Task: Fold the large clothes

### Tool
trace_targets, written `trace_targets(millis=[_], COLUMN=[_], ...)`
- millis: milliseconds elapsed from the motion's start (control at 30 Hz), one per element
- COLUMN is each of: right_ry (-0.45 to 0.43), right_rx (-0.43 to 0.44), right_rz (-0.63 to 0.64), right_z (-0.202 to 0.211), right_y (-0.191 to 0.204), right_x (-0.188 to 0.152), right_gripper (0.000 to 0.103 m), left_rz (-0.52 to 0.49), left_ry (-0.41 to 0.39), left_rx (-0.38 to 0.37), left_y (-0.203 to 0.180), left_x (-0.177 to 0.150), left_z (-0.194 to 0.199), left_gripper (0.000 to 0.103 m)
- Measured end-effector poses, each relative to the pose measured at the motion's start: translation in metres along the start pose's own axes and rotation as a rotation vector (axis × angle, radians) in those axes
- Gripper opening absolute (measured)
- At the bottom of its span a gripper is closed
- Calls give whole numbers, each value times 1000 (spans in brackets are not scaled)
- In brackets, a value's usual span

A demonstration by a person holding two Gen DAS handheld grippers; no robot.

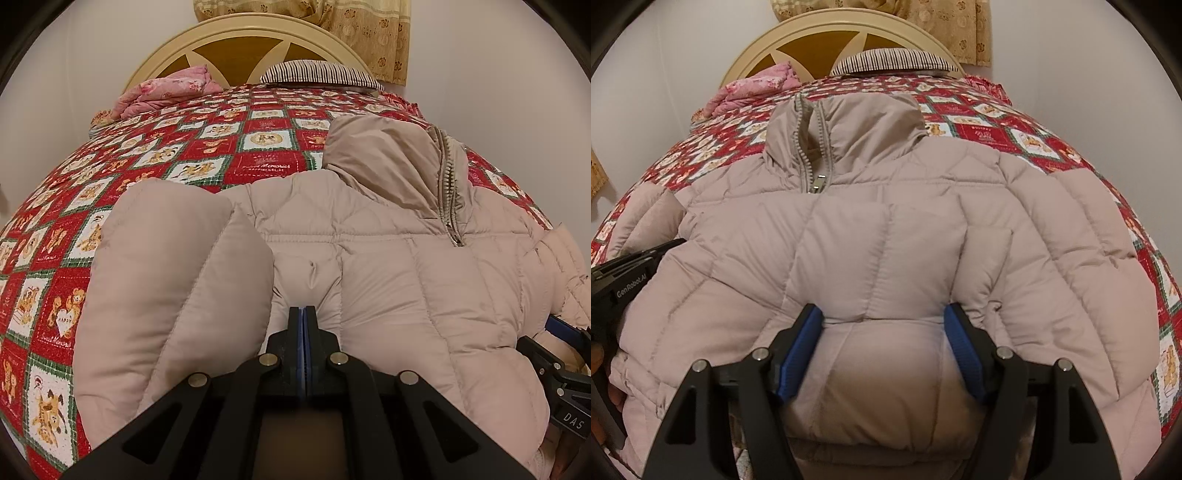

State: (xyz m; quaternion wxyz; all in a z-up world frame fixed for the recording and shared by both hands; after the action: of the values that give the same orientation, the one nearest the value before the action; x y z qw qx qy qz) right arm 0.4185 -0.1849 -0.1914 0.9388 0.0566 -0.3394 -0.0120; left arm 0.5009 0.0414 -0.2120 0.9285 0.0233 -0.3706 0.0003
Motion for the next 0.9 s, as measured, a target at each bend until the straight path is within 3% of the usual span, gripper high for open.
trace_targets(millis=[533, 667, 767, 900], right_ry=[3, 27, 9, -83], right_rx=[-18, 47, 145, 113], right_rz=[14, 1, -67, -96], right_z=[-2, 6, 24, 33], right_y=[4, -3, -16, -29], right_x=[-1, 8, 36, 109], right_gripper=[73, 74, 75, 85], left_rz=[4, 14, 20, 22], left_ry=[-6, -8, -12, -12], left_rx=[1, -7, -10, -13], left_y=[1, 3, 4, 4], left_x=[0, 0, -1, -1], left_z=[1, 2, 3, 2], left_gripper=[1, 1, 1, 1])
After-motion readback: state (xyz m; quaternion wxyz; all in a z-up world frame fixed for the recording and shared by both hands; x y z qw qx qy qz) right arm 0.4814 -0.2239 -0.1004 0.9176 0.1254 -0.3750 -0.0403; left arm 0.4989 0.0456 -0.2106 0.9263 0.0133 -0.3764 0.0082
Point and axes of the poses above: each gripper's, at about its wrist camera, not at the fingertips, and z roughly against the way its jaws point, y to its left, x to its top, the point moved 2 cm from there along -z, roughly the way its jaws point, and after that the axes turned 6 degrees about x, right-handed, at the moved point
